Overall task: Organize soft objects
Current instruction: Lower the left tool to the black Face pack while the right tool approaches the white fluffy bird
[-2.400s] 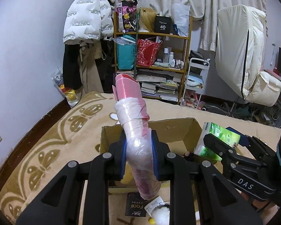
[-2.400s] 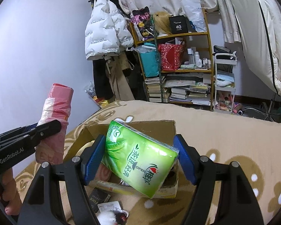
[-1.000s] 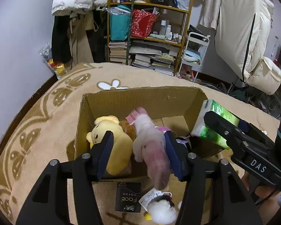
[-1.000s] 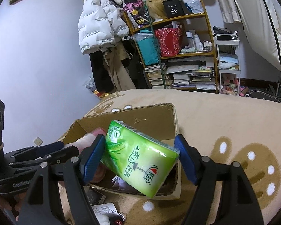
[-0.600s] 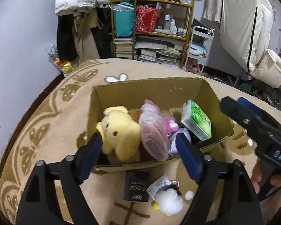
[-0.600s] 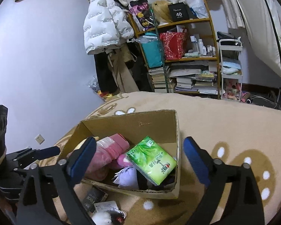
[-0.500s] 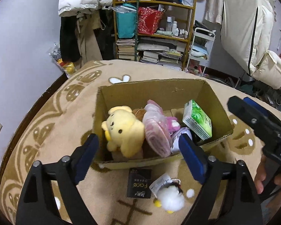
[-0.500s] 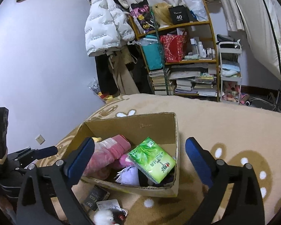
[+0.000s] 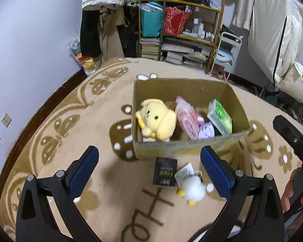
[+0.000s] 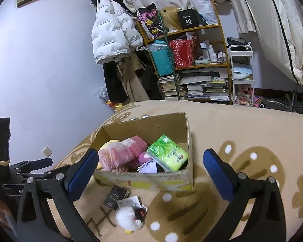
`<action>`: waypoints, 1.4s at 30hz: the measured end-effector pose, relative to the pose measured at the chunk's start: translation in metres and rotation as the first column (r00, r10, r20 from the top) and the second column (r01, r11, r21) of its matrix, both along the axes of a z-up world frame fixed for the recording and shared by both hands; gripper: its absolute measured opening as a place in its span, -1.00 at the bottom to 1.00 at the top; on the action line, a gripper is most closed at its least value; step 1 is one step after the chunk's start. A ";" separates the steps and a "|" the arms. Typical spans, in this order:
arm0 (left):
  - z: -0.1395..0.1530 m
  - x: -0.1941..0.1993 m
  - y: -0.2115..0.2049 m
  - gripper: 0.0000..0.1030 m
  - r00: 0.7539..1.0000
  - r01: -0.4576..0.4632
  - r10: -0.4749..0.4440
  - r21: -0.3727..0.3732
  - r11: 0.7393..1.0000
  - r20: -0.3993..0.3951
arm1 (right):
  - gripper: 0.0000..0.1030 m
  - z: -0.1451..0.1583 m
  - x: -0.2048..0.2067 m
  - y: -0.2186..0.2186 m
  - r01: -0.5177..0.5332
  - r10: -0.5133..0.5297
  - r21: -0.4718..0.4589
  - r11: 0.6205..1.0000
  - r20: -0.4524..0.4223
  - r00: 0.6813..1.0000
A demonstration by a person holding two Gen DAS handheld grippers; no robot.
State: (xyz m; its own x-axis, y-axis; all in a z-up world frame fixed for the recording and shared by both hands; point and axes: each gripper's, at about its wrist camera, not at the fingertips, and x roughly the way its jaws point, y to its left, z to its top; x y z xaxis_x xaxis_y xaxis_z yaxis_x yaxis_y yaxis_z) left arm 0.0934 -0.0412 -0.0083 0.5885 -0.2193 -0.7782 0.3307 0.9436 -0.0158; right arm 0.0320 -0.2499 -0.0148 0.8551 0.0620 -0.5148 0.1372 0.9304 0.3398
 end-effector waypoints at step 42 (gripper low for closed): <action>-0.096 0.038 -0.001 0.94 0.935 -0.032 0.058 0.080 0.996 -0.349 | 1.00 -0.119 0.038 0.058 -0.090 0.076 -0.016 0.996 -0.400 0.913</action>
State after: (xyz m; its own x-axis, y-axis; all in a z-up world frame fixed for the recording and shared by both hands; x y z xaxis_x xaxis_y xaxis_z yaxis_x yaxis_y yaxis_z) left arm 0.1318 -0.0422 -0.1043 0.2837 -0.1345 -0.9494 0.2735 0.9603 -0.0543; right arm 0.0703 -0.1918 -0.1337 0.5711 0.1004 -0.8147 0.1768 0.9541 0.2415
